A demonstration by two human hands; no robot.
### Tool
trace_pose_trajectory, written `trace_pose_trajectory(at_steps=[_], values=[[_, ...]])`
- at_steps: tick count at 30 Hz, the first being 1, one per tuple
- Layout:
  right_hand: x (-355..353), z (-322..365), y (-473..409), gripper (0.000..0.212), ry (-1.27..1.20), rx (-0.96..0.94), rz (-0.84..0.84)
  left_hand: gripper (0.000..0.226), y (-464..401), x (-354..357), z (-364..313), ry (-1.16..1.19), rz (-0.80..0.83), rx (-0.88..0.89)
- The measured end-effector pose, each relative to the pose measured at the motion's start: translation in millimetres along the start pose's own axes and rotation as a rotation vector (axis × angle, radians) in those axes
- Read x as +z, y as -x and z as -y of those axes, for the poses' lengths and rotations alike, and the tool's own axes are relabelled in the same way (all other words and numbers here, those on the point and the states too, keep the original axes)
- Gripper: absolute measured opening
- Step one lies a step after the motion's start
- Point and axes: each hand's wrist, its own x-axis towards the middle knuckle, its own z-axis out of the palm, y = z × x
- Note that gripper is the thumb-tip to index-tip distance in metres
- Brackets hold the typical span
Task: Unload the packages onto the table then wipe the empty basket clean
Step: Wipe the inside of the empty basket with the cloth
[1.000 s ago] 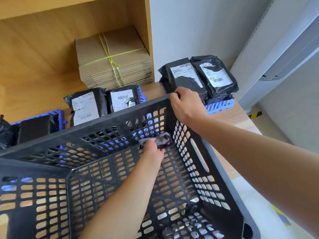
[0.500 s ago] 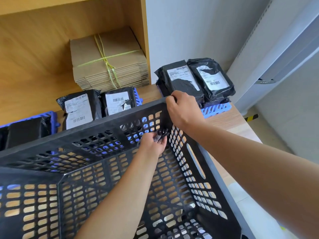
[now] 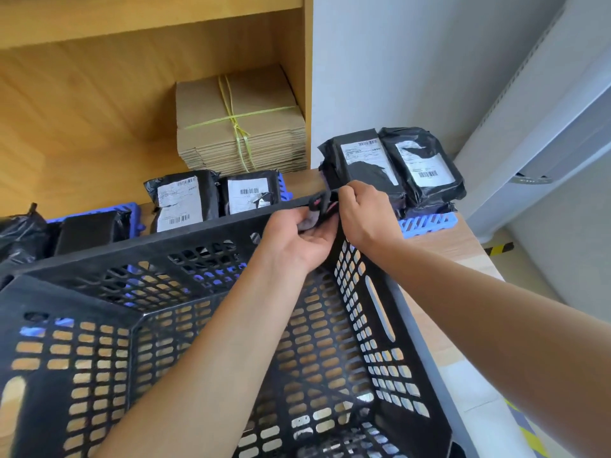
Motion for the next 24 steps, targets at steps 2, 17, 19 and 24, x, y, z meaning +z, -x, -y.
trace_pose_trajectory(at_steps=[2,17,19,24], values=[[-2,1,2,0.039,-0.001,-0.024,-0.020,0.022,17,11,-9,0.045,0.104,0.048],[-1,3,2,0.036,0.136,-0.003,-0.124,0.038,39,-44,-60,-0.593,0.385,0.366],[0,4,4,0.033,0.177,-0.019,-0.134,0.030,29,-73,-45,-0.746,0.227,0.386],[-5,-2,22,0.034,0.348,-0.097,-0.057,0.026,5,-123,-25,-1.275,-0.033,0.373]])
